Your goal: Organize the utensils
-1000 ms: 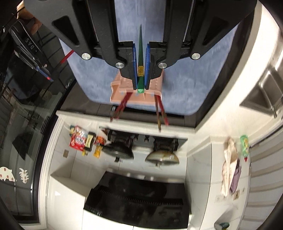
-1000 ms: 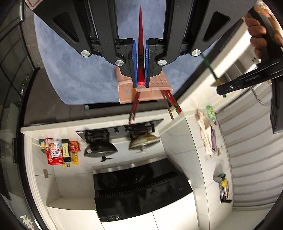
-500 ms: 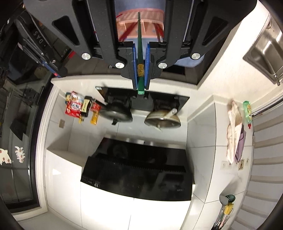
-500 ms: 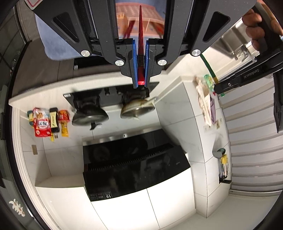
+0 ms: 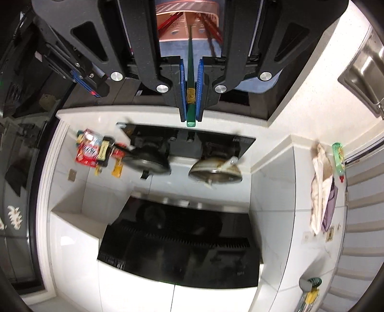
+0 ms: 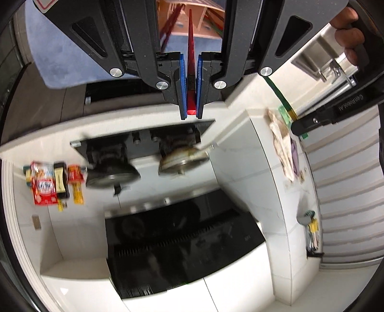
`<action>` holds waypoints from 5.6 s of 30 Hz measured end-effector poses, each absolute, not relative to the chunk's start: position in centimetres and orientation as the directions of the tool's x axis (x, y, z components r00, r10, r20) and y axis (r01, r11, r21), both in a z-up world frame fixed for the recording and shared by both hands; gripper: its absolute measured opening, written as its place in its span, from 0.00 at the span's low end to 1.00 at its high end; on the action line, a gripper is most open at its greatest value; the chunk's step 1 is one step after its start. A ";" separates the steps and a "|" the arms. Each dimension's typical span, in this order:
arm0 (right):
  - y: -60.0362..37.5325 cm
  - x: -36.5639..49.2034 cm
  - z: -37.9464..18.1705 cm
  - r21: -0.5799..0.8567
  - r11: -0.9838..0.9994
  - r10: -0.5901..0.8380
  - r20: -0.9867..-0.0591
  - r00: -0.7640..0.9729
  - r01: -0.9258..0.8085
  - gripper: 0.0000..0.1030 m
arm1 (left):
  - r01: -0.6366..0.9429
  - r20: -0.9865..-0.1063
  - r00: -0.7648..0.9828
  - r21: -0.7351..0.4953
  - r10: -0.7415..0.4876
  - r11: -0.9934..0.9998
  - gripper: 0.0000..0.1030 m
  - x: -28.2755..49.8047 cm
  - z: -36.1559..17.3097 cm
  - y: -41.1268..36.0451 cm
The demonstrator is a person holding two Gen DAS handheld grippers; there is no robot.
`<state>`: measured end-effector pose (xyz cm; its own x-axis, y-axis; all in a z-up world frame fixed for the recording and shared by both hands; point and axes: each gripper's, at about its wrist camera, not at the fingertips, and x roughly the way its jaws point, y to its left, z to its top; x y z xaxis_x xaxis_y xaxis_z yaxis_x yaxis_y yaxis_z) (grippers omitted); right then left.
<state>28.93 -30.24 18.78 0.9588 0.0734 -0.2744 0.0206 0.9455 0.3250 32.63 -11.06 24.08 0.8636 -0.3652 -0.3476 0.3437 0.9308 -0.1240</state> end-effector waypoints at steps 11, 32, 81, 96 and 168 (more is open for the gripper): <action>-30.8 29.9 14.3 0.309 0.950 0.078 -0.382 0.921 0.048 0.07 | 0.329 -0.418 0.836 -0.136 -0.356 0.934 0.07 33.9 19.9 -11.0; -29.5 22.0 15.3 0.188 0.971 -0.040 -0.479 0.877 0.147 0.51 | 0.253 -0.485 0.848 0.018 -0.213 0.967 0.50 27.8 18.3 -10.6; -25.7 15.7 11.2 0.104 0.976 -0.091 -0.604 0.792 0.191 0.94 | 0.204 -0.648 0.755 0.086 -0.101 0.975 0.93 22.4 11.3 -8.4; -25.3 16.4 10.2 0.098 0.978 -0.081 -0.630 0.772 0.183 0.94 | 0.205 -0.675 0.731 0.080 -0.099 0.975 0.93 22.7 10.4 -8.7; -24.9 17.4 8.9 0.080 0.977 -0.097 -0.656 0.749 0.196 0.94 | 0.161 -0.686 0.727 0.129 -0.029 0.978 0.93 22.9 8.7 -8.1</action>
<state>17.42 -24.87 8.87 0.7488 -0.0969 -0.6557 0.1963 0.9773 0.0798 22.86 -8.12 8.67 0.7266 -0.0289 -0.6864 0.1611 0.9784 0.1293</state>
